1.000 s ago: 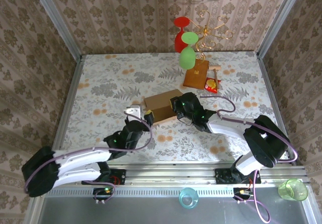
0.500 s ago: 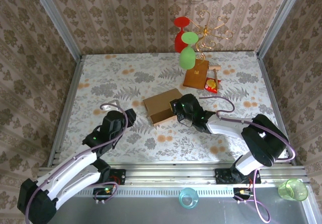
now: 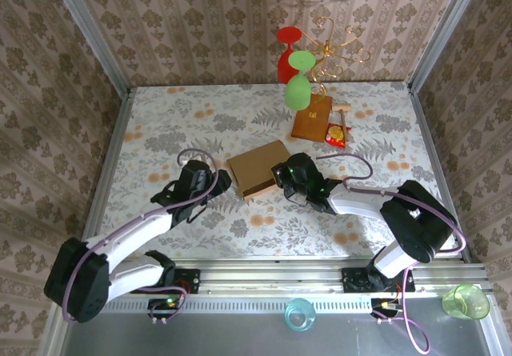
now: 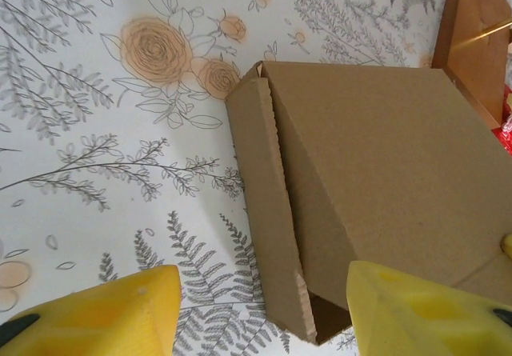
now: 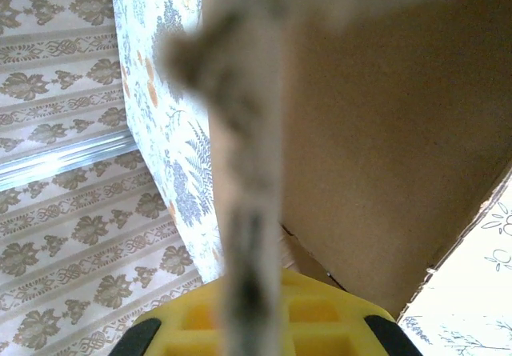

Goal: Fold the paper box

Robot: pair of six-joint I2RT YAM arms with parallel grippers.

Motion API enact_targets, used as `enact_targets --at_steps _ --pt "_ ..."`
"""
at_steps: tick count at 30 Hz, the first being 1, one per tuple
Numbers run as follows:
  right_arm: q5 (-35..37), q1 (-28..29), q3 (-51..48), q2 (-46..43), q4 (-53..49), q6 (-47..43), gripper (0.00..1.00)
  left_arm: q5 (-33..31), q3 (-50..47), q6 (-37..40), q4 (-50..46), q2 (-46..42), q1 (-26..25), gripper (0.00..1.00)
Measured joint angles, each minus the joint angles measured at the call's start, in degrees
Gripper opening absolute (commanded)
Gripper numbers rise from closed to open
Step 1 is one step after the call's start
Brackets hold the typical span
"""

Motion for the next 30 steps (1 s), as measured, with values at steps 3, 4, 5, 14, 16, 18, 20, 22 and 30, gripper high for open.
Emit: enact_targets --at_steps 3,4,5,14,16,18,20,22,30 --pt "0.0 0.0 0.0 0.0 -0.4 -0.7 0.07 2.9 2.1 -0.9 2.2 5.2 1.2 0.57" --pt "0.0 0.0 0.0 0.0 -0.6 -0.7 0.06 3.6 2.5 -1.1 3.0 6.7 1.3 0.57" --pt "-0.1 0.0 0.0 0.0 -0.8 -0.9 0.07 4.4 2.9 -1.2 4.1 8.4 1.6 0.57" --pt "-0.4 -0.1 0.0 0.3 -1.7 -1.6 0.07 9.9 4.6 -2.8 11.9 18.7 1.6 0.44" --pt "-0.4 -0.2 -0.1 0.4 -2.1 -1.9 0.07 10.6 4.6 -3.4 13.9 20.0 1.6 0.38" --pt "-0.3 -0.3 -0.1 0.6 -2.5 -2.0 0.07 11.5 4.6 -3.8 15.8 21.3 1.6 0.33" --pt "-0.2 -0.5 -0.4 0.8 -2.6 -2.1 0.07 12.2 4.6 -4.1 17.2 22.2 1.6 0.31" --pt "-0.2 -0.5 -0.6 1.0 -2.8 -2.1 0.07 12.7 4.6 -4.2 18.2 22.9 1.6 0.28" --pt "-1.3 -0.6 -1.0 1.0 -4.5 -4.0 0.33 12.4 4.6 -4.5 20.5 24.6 1.7 0.19"
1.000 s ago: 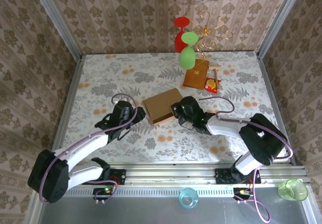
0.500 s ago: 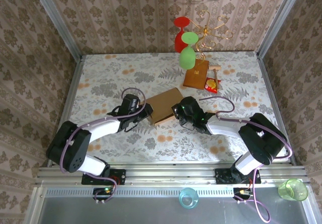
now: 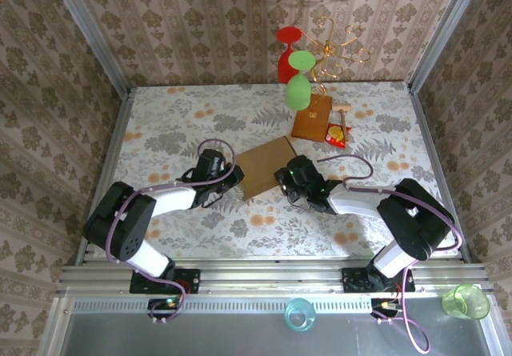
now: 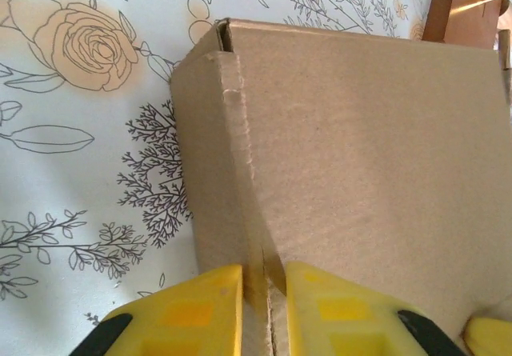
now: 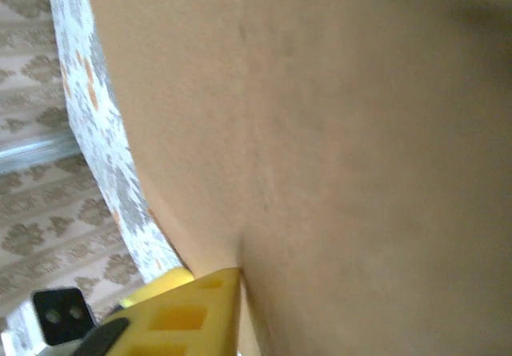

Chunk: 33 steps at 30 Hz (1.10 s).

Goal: Fold the paper box

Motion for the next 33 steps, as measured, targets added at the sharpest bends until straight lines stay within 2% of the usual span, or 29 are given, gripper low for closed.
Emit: enact_targets --at_steps 5,8,13,16,18,22,24,27,33 --pt "0.1 -0.1 -1.4 -4.6 -6.1 -4.7 0.58 0.0 0.0 0.0 0.5 0.4 0.0 0.18" --pt "1.0 -0.6 -1.5 -10.7 -11.0 -9.0 0.67 0.0 0.0 0.0 0.7 0.6 0.0 0.17" --pt "4.2 -2.9 -1.7 -24.5 -19.0 -18.5 0.69 0.0 0.0 0.9 0.6 0.6 0.0 0.17" --pt "5.9 -6.9 -2.8 -30.9 -21.2 -25.9 0.68 -0.2 0.0 1.5 0.5 0.6 0.0 0.17" --pt "5.9 -10.9 -3.4 -32.1 -21.5 -31.3 0.67 -0.2 0.0 1.9 0.4 0.6 0.0 0.17" --pt "1.4 -18.9 -3.0 -26.0 -19.4 -40.2 0.65 -0.3 0.5 2.6 -0.4 0.6 0.0 0.17" --pt "-2.9 -21.7 -1.3 -18.8 -17.9 -44.2 0.62 -0.4 0.8 2.9 -1.1 0.6 0.0 0.17" --pt "-8.1 -22.7 2.9 -8.7 -15.9 -48.5 0.62 -0.5 1.3 3.6 -2.0 0.6 0.0 0.18" --pt "-14.1 -22.7 8.6 4.4 -12.0 -53.5 0.60 -0.8 2.0 4.7 -3.4 0.6 0.2 0.20"
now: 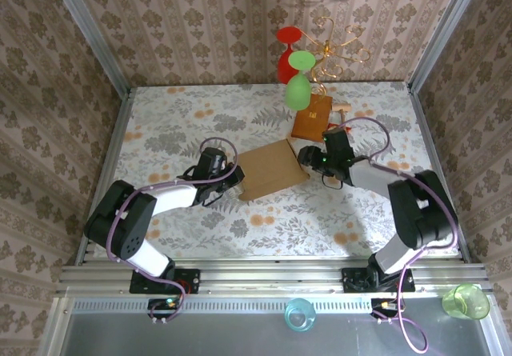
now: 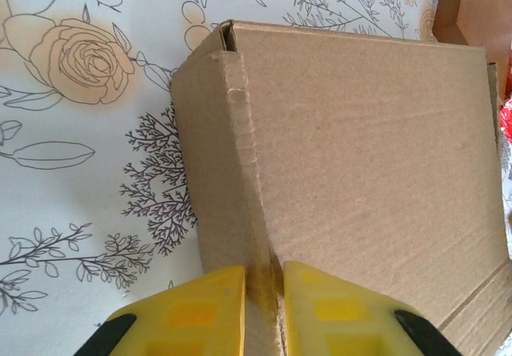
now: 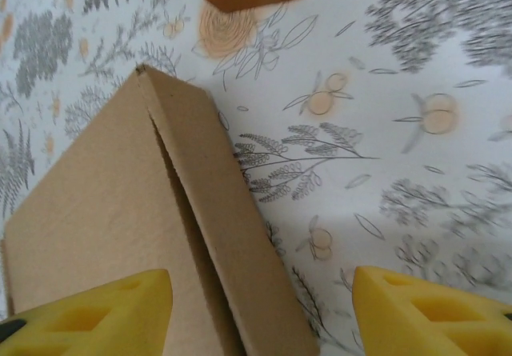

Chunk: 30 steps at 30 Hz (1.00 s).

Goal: Fold the paper box

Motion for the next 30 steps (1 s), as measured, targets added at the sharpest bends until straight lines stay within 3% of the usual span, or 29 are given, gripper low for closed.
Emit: enact_targets --at_steps 6,12,17,22,30 --pt "-5.5 0.0 3.2 7.9 4.3 -1.1 0.51 0.2 0.6 1.1 -0.9 0.5 0.8 0.26" --pt "-7.4 0.1 1.9 8.0 7.3 0.0 0.42 1.3 1.3 3.2 -1.9 0.9 2.1 0.29" --pt "-7.3 1.1 -2.1 4.8 8.6 1.4 0.39 1.8 1.7 5.4 -3.4 0.9 3.1 0.38" --pt "-7.1 1.4 -5.1 1.0 7.7 1.8 0.41 2.4 2.3 7.9 -5.4 0.8 3.4 0.43" --pt "-7.1 1.4 -5.4 -2.9 6.6 1.8 0.60 4.3 3.5 11.3 -7.6 1.0 3.5 0.39"
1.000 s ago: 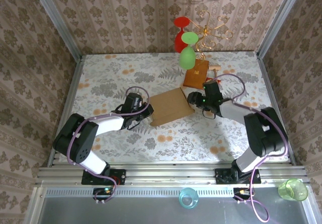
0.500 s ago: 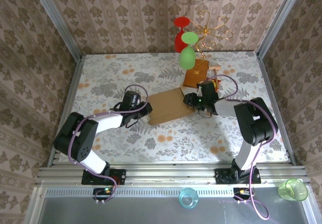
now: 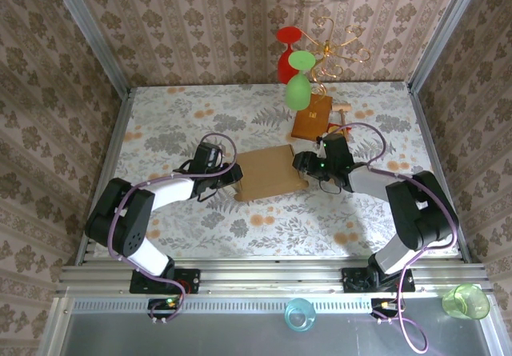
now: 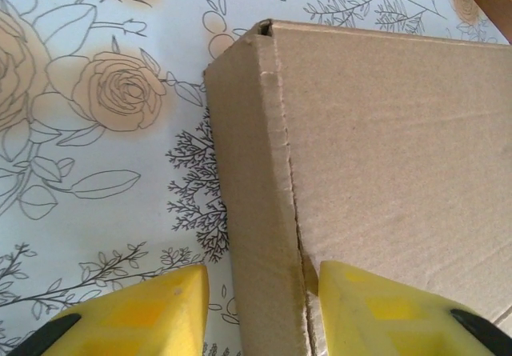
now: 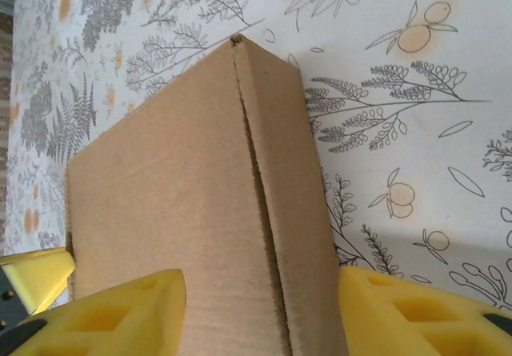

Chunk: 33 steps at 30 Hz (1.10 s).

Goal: Fold the paper box

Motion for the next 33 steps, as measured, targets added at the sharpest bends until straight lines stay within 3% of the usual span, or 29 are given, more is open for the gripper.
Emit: enact_targets --at_steps 4,12,18,33 --pt "-0.9 -0.8 0.0 0.2 -0.2 -0.6 0.65 1.2 0.2 0.2 0.7 0.8 0.1 0.35" --pt "-3.7 -2.4 1.3 6.1 -1.8 -3.9 0.67 3.8 0.5 0.1 3.9 2.0 0.1 0.12" --pt "-5.3 -3.1 2.7 7.3 -1.7 -5.3 0.70 4.2 0.5 -0.1 4.5 1.9 0.1 0.00" --pt "-13.0 -4.3 3.1 7.8 -1.5 -7.8 0.78 6.0 -1.6 0.1 7.3 1.6 2.3 0.00"
